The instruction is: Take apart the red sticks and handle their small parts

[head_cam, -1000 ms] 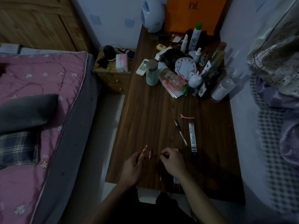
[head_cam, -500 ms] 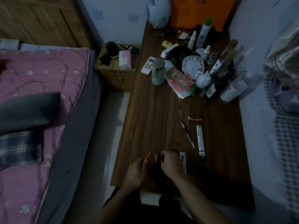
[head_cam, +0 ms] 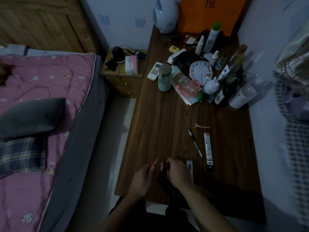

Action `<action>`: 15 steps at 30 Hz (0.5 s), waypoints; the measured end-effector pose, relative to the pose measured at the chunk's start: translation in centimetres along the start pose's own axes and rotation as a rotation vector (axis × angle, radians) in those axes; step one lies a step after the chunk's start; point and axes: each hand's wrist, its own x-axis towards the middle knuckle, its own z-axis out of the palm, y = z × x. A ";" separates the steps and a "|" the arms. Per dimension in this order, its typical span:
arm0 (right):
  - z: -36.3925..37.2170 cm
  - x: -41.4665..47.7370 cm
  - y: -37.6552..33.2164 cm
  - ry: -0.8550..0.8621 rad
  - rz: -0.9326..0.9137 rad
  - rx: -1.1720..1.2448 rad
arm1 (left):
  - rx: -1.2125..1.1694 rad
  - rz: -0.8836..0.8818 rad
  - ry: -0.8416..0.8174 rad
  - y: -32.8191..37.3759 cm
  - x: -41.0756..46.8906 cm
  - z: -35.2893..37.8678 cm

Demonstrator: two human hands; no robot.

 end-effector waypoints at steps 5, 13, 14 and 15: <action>0.3 0.0 -0.4 -0.053 -0.039 -0.037 | 0.008 -0.012 0.003 0.1 -0.4 -0.2; -0.8 -0.7 -1.2 -0.008 0.050 0.208 | 0.003 0.007 0.031 0.6 -2.0 -0.7; -1.5 -1.0 -1.5 -0.027 0.077 0.334 | -0.001 0.025 0.040 0.7 -2.2 -0.8; -2.4 -1.4 -1.8 -0.036 0.097 0.463 | -0.005 0.043 0.047 0.9 -2.4 -0.8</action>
